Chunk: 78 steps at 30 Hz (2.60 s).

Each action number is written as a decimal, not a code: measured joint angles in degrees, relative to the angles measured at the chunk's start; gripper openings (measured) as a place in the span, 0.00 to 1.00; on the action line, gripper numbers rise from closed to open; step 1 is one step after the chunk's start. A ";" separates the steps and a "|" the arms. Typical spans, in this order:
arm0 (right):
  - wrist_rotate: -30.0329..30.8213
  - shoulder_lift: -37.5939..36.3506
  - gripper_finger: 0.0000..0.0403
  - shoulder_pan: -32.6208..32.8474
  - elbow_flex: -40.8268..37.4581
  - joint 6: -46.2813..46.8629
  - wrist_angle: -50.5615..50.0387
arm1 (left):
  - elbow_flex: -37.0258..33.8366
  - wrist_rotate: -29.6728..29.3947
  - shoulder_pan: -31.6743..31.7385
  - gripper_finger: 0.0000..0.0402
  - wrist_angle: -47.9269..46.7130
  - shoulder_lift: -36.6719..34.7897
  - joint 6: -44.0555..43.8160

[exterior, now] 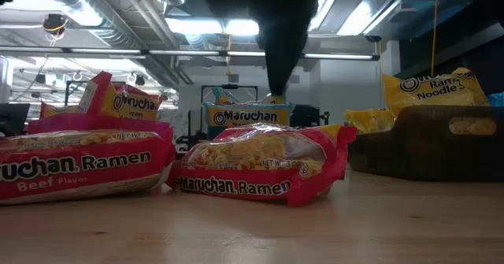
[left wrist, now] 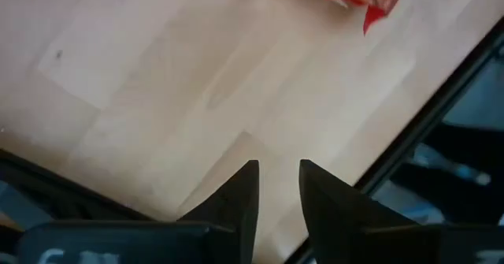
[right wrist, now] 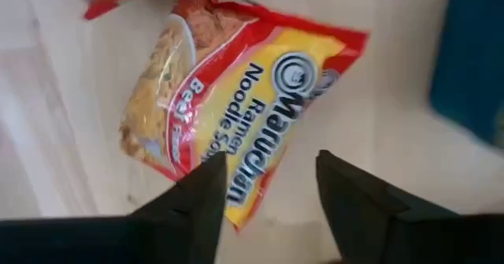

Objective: Sort Maruchan noodles
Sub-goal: Put the red noodle pack into the red bin

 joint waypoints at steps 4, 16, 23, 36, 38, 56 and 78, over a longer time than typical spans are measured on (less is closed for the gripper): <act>-0.47 0.12 0.58 0.04 -3.76 3.28 3.51 | -0.15 -4.37 -3.20 0.24 -0.99 0.00 -2.37; 4.66 0.10 0.57 -2.12 -10.27 7.59 11.34 | -0.18 -6.61 -5.45 0.24 -3.27 0.01 -3.46; -1.71 0.07 0.49 -3.39 -11.75 8.98 13.27 | -0.20 -7.34 -6.86 0.24 -3.92 0.02 -3.60; -4.96 0.05 0.15 -3.39 -11.73 8.98 16.15 | -0.20 -13.82 -6.88 0.24 -4.67 0.02 -3.57; -4.98 0.05 0.07 -3.39 -11.73 8.96 16.13 | -0.20 -13.80 -6.88 0.24 -4.65 0.04 -3.57; -9.25 -0.45 0.00 -2.91 3.18 4.16 7.40 | -0.20 -13.86 -6.88 0.24 -5.15 0.04 -3.48; 2.06 -2.90 0.00 -12.85 11.31 -25.60 30.74 | -0.24 -19.06 -6.88 0.24 -6.14 0.04 -3.33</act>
